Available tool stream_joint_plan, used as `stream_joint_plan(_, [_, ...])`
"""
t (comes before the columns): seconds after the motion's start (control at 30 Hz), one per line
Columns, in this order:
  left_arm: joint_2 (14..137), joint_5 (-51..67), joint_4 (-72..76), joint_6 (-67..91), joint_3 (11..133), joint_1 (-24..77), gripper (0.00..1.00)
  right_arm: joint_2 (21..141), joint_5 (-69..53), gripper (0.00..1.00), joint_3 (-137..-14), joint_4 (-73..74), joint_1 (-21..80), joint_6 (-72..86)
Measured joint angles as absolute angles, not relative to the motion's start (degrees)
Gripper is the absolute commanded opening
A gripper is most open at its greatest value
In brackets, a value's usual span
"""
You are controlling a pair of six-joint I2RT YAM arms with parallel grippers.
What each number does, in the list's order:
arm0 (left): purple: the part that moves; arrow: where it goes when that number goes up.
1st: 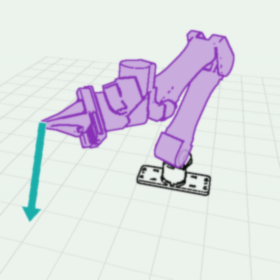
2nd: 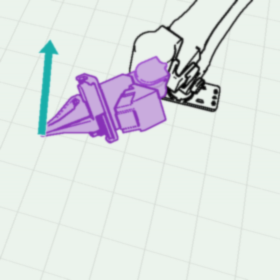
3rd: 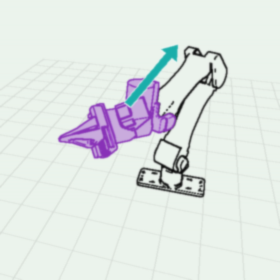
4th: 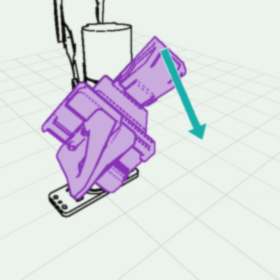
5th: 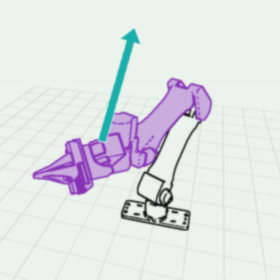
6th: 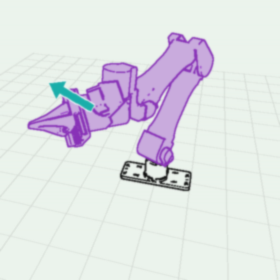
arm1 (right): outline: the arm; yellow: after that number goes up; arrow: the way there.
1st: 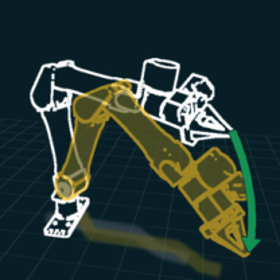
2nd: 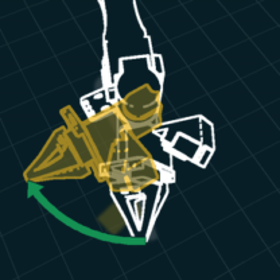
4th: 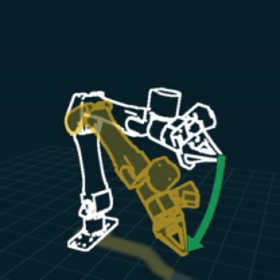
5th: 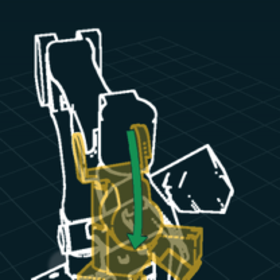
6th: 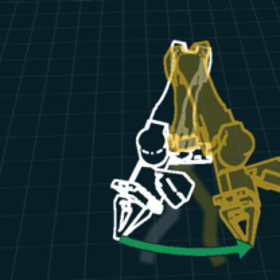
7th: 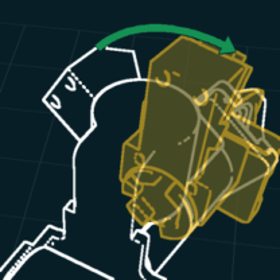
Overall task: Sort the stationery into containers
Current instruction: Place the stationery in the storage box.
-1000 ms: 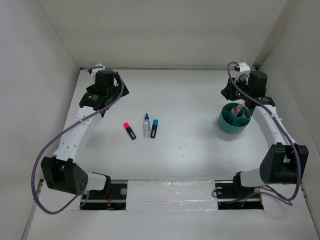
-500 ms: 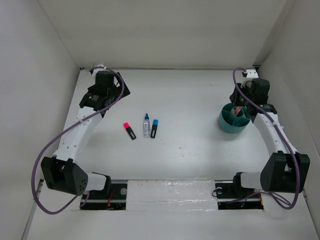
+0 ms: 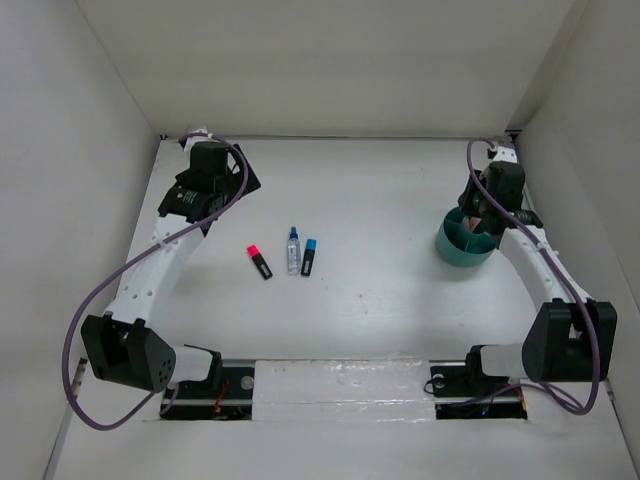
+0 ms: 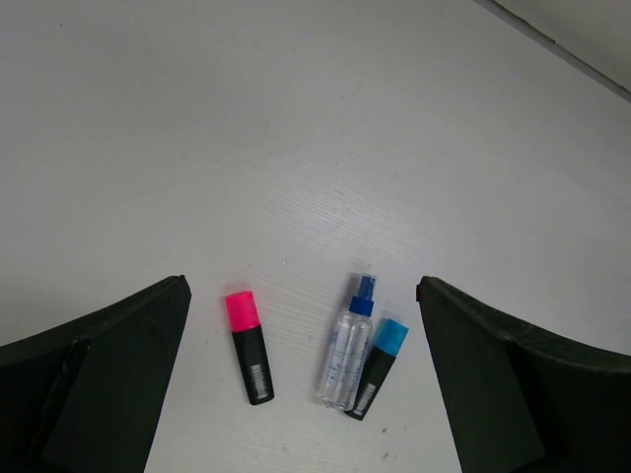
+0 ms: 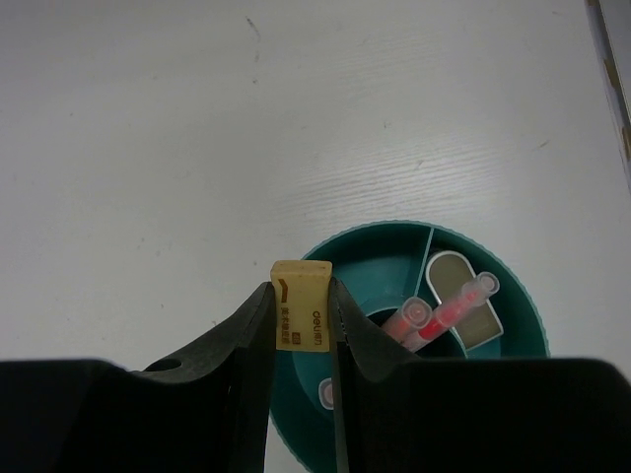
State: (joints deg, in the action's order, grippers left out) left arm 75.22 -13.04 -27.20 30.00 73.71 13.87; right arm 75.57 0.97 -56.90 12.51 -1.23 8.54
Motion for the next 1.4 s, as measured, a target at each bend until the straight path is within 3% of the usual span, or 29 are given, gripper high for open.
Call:
stream_joint_plan(0.57, [75.22,-13.32,-27.18,30.0,73.71,13.87,1.0,78.83,16.95,0.0,-62.92,19.46,4.29,21.96])
stream_joint_plan(1.4, [74.7,-13.67,-26.83,29.89,73.71,13.87,1.0,85.97,25.71,0.0,-67.07,26.76,6.85,31.66])
